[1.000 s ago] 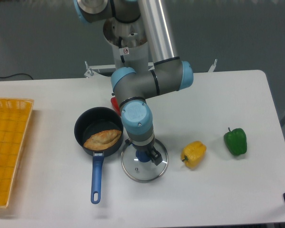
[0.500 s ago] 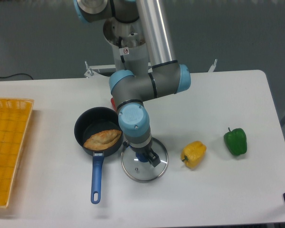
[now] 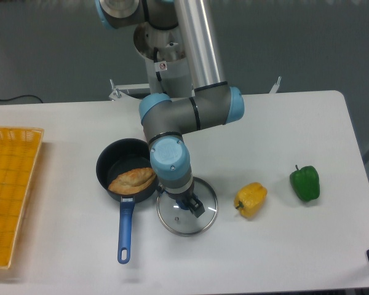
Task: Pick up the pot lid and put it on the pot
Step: 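Close the gripper on the blue knob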
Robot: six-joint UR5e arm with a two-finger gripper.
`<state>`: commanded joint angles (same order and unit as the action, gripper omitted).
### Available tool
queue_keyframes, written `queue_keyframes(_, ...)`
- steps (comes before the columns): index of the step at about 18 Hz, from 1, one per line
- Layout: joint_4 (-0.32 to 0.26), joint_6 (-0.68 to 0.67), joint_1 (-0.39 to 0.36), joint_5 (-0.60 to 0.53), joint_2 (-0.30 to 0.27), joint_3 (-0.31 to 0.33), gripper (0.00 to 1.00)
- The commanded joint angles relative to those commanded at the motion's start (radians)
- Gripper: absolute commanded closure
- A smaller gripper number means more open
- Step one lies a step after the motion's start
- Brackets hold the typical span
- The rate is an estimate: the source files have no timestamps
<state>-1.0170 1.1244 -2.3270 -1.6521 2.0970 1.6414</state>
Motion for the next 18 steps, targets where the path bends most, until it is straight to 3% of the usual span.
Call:
queue_keyframes(14, 0.0, 0.012, -0.009, -0.002, 0.006, -0.005, 0.01)
queue_keyframes(16, -0.002, 0.012, -0.011, 0.0, 0.005, -0.005, 0.1)
queue_keyframes(17, -0.002, 0.011, -0.011, 0.0, 0.005, -0.005, 0.26)
queue_keyframes(18, -0.003, 0.011, -0.011, -0.002, 0.005, -0.005, 0.32)
